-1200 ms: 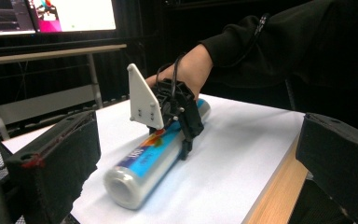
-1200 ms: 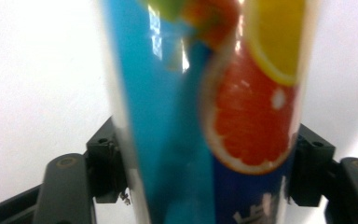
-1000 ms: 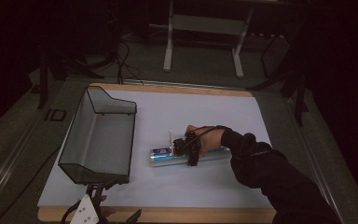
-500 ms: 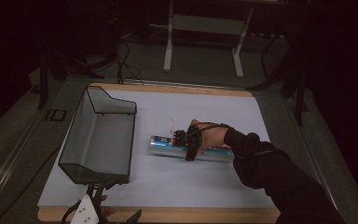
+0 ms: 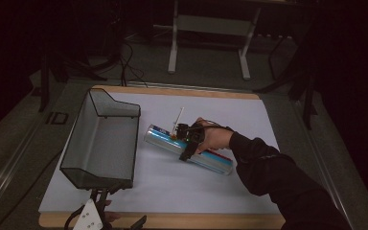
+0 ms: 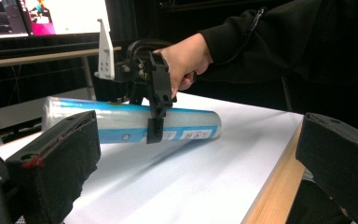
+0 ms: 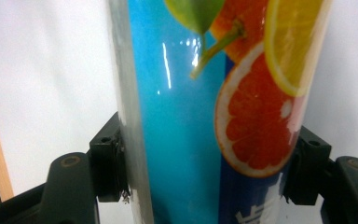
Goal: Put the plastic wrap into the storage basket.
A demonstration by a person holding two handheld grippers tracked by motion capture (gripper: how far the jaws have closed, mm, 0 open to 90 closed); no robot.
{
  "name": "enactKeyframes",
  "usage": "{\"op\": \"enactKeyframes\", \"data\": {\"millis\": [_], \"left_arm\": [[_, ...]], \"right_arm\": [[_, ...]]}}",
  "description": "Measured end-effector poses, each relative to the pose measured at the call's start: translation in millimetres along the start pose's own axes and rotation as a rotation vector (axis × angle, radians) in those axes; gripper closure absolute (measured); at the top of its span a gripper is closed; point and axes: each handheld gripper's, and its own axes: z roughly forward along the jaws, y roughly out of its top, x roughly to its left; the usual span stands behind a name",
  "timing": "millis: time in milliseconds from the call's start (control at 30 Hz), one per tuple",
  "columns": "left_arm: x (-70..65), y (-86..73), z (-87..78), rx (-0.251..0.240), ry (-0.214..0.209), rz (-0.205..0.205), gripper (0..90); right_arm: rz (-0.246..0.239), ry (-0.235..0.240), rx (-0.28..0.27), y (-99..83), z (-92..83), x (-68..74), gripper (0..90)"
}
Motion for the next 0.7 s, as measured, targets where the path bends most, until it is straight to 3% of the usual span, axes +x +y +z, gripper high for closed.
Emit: {"op": "enactKeyframes", "data": {"millis": [200, 467, 700], "left_arm": [[0.1, 0.2, 0.5, -0.002, 0.003, -0.001, 0.6], [1.3, 0.7, 3.4, -0.006, -0.012, -0.002, 0.6], [2.4, 1.1, 5.6, -0.01, -0.027, -0.003, 0.6]], "right_arm": [[0.038, -0.033, -0.027, 9.2, -6.2, 6.3, 31.5], [0.089, -0.042, -0.175, 27.3, -23.3, 18.1, 31.5], [0.107, -0.099, -0.258, 45.6, -38.7, 26.3, 31.5]]}}
